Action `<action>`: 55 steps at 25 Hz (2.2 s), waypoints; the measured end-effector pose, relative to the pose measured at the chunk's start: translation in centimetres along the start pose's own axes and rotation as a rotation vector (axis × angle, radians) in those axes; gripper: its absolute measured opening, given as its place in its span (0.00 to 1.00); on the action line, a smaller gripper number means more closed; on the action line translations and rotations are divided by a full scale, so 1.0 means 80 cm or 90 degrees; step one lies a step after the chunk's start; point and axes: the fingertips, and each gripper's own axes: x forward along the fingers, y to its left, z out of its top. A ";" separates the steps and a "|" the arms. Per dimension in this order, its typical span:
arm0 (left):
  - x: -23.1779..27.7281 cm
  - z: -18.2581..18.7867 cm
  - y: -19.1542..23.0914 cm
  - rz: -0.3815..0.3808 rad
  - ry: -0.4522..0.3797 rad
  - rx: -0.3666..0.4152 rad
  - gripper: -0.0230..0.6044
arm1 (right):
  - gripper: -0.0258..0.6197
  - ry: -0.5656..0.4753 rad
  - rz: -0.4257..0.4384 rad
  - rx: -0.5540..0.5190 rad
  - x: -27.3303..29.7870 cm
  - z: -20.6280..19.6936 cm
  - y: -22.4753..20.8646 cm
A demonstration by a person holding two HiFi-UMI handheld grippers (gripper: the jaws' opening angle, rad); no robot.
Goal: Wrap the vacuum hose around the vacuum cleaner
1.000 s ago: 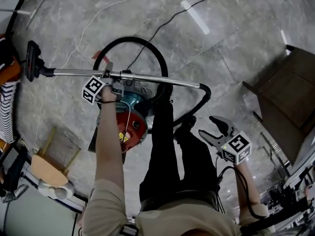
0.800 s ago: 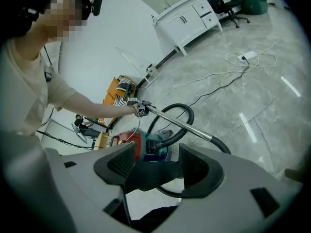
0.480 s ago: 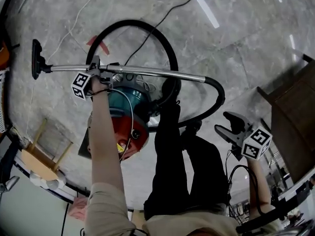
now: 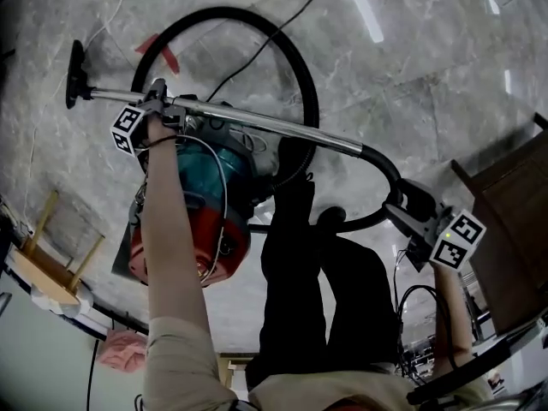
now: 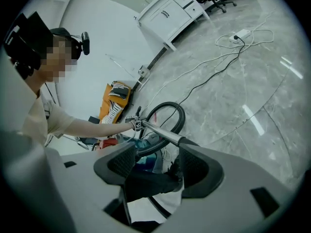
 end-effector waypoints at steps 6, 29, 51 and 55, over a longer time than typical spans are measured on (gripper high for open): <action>0.009 0.003 0.018 0.061 0.046 0.041 0.20 | 0.47 0.018 0.000 0.020 0.004 0.003 -0.009; -0.189 -0.124 -0.200 -0.086 0.286 0.641 0.54 | 0.48 -0.098 0.027 0.042 -0.094 0.044 0.086; -0.702 -0.490 -0.493 -0.571 0.561 0.944 0.53 | 0.47 -0.291 0.208 0.092 -0.313 0.068 0.377; -0.777 -0.539 -0.504 -0.599 0.557 0.955 0.53 | 0.47 -0.313 0.199 0.062 -0.383 0.015 0.400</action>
